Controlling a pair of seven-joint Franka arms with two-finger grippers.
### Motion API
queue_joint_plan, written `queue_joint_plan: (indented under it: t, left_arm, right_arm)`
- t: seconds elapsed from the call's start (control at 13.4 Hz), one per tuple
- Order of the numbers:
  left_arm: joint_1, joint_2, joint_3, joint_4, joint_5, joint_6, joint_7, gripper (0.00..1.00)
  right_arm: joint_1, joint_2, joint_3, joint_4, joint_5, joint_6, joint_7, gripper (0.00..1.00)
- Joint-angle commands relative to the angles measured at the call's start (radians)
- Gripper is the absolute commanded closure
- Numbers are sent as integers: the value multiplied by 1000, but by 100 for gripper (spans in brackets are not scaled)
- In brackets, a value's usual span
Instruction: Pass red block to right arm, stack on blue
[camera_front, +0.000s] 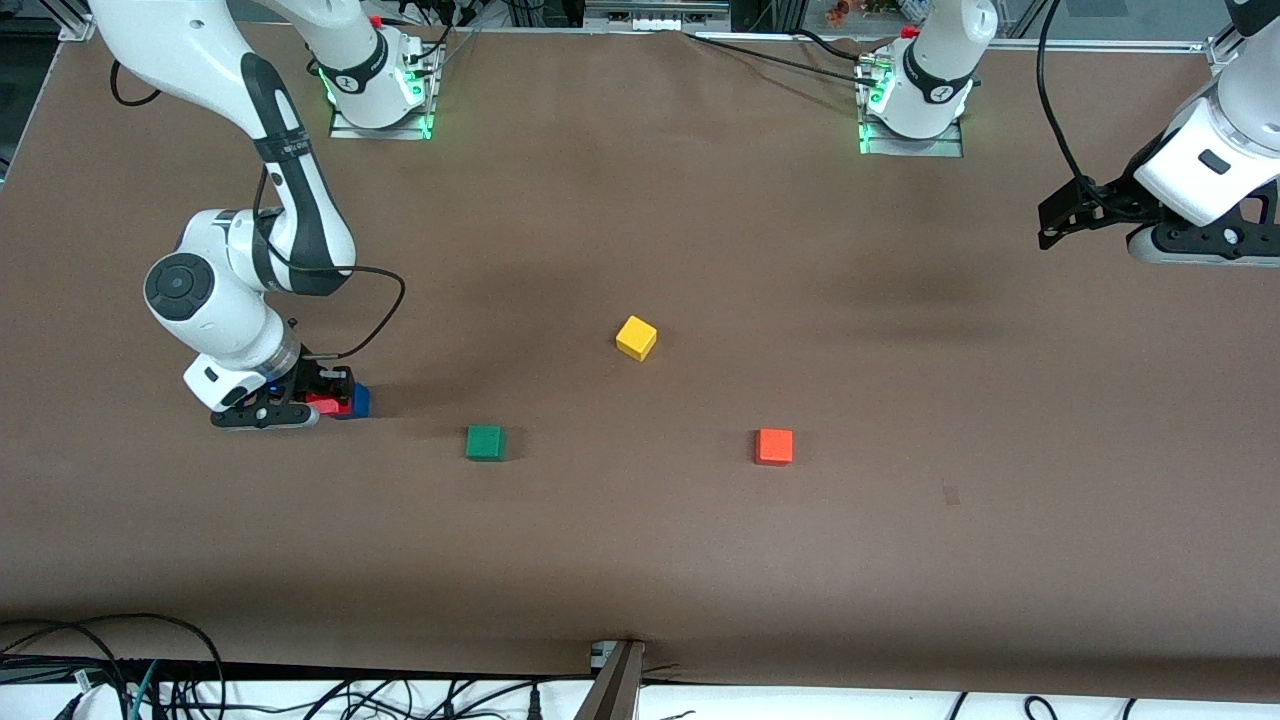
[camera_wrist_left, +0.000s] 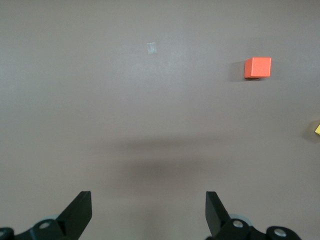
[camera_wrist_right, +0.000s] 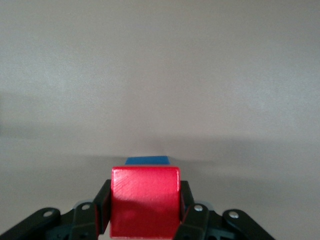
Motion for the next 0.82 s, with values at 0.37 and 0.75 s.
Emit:
queue_joint_plan:
  t: [0.37, 0.75]
  left_arm:
    - [-1, 12, -3, 24, 13, -5, 3, 0]
    - [-1, 12, -3, 24, 13, -3, 4, 0]
  right_arm:
    - [-1, -3, 4, -17, -3, 8, 12, 66]
    - [-1, -6, 4, -16, -3, 3, 12, 0]
